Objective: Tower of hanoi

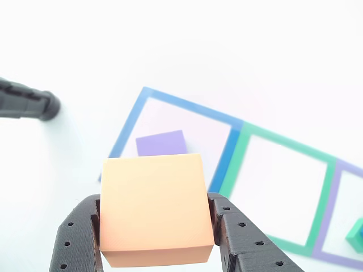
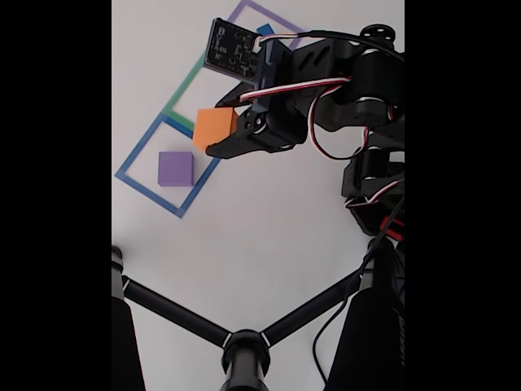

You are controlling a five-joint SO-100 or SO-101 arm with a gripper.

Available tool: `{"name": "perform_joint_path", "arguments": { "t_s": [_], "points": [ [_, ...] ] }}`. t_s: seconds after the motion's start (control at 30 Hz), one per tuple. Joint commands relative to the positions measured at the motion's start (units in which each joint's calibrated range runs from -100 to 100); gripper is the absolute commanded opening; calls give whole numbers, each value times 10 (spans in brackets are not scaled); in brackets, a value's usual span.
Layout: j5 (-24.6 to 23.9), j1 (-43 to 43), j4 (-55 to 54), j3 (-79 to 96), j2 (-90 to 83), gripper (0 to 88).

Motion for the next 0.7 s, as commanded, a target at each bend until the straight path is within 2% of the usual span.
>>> {"name": "perform_joint_path", "arguments": {
  "t_s": [0.0, 0.17, 0.43, 0.67],
  "points": [
    [6, -6, -16, -8, 7, 85],
    [6, -1, -139, 107, 11, 85],
    [6, 4, -454, 319, 74, 83],
    [6, -2, -681, 385, 198, 84]
  ]
}}
